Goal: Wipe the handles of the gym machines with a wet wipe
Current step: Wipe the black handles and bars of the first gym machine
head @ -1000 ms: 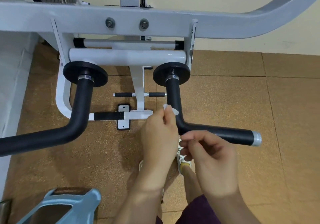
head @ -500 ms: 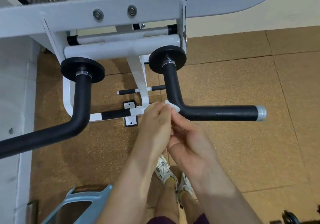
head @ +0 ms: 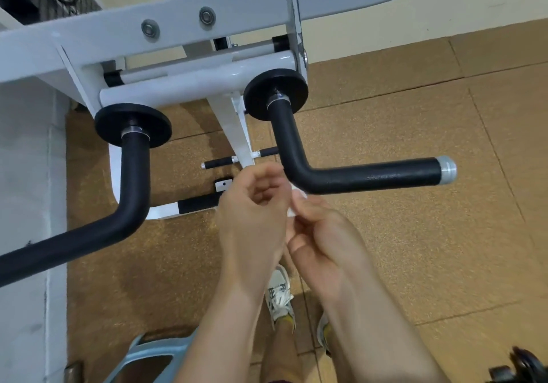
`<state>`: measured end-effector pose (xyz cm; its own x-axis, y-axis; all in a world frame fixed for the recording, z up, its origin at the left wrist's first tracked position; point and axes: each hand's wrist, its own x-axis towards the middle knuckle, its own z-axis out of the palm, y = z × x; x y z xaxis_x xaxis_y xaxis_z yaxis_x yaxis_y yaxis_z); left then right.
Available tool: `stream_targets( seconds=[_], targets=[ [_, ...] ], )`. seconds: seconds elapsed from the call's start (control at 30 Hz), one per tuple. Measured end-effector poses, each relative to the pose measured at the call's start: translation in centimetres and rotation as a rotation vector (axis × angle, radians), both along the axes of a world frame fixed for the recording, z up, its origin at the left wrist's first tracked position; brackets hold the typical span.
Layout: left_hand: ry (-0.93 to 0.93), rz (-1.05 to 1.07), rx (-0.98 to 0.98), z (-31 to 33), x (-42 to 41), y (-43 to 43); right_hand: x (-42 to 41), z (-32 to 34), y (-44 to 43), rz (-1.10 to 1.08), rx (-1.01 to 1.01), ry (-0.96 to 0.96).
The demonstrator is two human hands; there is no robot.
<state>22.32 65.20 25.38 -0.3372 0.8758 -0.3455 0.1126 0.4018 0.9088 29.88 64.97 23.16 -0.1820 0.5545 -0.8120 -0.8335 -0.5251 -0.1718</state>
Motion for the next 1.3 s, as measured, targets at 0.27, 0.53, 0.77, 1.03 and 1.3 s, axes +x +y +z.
stream_targets(
  seconds=[0.27, 0.53, 0.77, 1.03, 1.3],
  targets=[
    [0.261, -0.222, 0.139, 0.3, -0.4, 0.7, -0.4, 0.9, 0.0, -0.126, -0.044, -0.071],
    [0.538, -0.393, 0.243, -0.1, 0.0, 0.3, 1.0, 1.5, -0.1, -0.152, -0.037, -0.059],
    [0.76, -0.478, 0.298, -0.6, 0.5, -0.3, 4.1, 2.1, -1.0, -0.158, 0.079, -0.287],
    [0.825, -0.577, 0.349, -0.2, 1.3, -0.2, 3.3, 2.2, -0.8, -0.14, 0.087, -0.213],
    [0.85, -0.64, 0.364, 0.1, 1.7, -0.3, 2.9, 2.3, -1.2, -0.097, 0.085, -0.311]
  ],
)
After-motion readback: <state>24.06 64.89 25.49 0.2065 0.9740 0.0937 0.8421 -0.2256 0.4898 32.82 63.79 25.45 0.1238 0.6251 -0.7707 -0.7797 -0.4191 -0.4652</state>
